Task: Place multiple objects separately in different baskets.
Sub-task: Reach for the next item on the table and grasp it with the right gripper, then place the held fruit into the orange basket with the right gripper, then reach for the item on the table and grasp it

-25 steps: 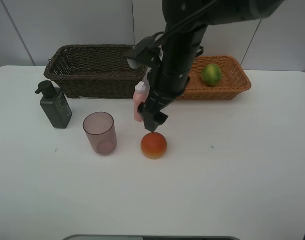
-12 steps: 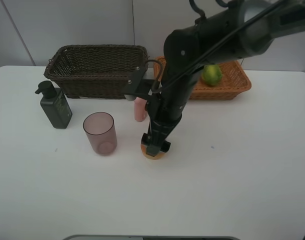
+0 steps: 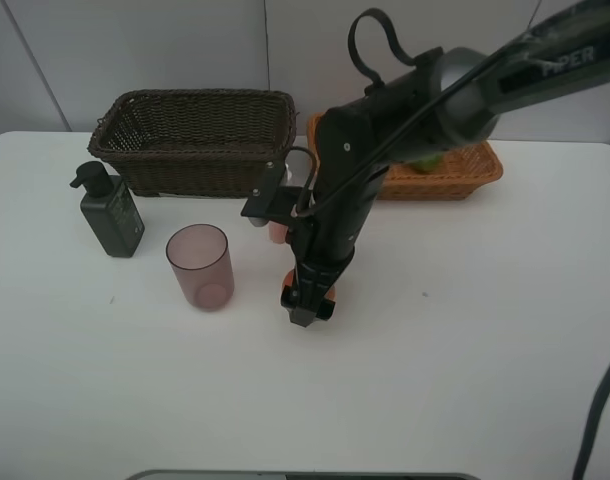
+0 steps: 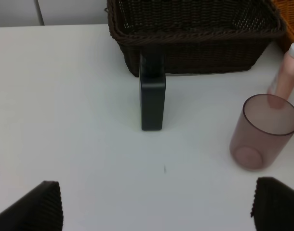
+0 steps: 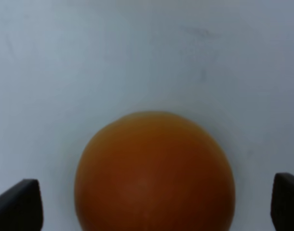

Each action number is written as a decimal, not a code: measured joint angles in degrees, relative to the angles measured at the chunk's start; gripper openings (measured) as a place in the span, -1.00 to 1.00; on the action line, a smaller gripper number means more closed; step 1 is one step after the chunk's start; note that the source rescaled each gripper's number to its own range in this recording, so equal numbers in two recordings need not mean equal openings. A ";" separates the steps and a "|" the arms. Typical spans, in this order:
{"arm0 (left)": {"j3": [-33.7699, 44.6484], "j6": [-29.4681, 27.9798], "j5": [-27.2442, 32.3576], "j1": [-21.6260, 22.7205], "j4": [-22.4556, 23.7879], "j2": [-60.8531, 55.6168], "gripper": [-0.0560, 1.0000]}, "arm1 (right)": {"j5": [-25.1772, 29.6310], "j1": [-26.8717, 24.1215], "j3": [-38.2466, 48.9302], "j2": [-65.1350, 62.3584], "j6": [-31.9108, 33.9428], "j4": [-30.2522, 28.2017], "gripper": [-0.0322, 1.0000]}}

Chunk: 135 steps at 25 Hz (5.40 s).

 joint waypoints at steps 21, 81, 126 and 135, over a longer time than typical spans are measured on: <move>0.00 0.00 0.00 0.00 0.00 0.00 1.00 | -1.49 0.00 0.00 2.54 0.00 -1.48 -0.87; 0.00 0.00 0.00 0.00 0.00 0.00 1.00 | 10.87 -24.03 -19.10 -6.21 52.52 -11.98 -0.94; 0.00 0.00 0.00 0.00 0.00 0.00 1.00 | 3.45 -23.98 -23.07 5.56 51.70 -15.42 0.46; 0.00 0.00 0.00 0.00 0.00 0.00 1.00 | 9.89 -22.57 -23.07 0.86 50.49 -15.42 0.60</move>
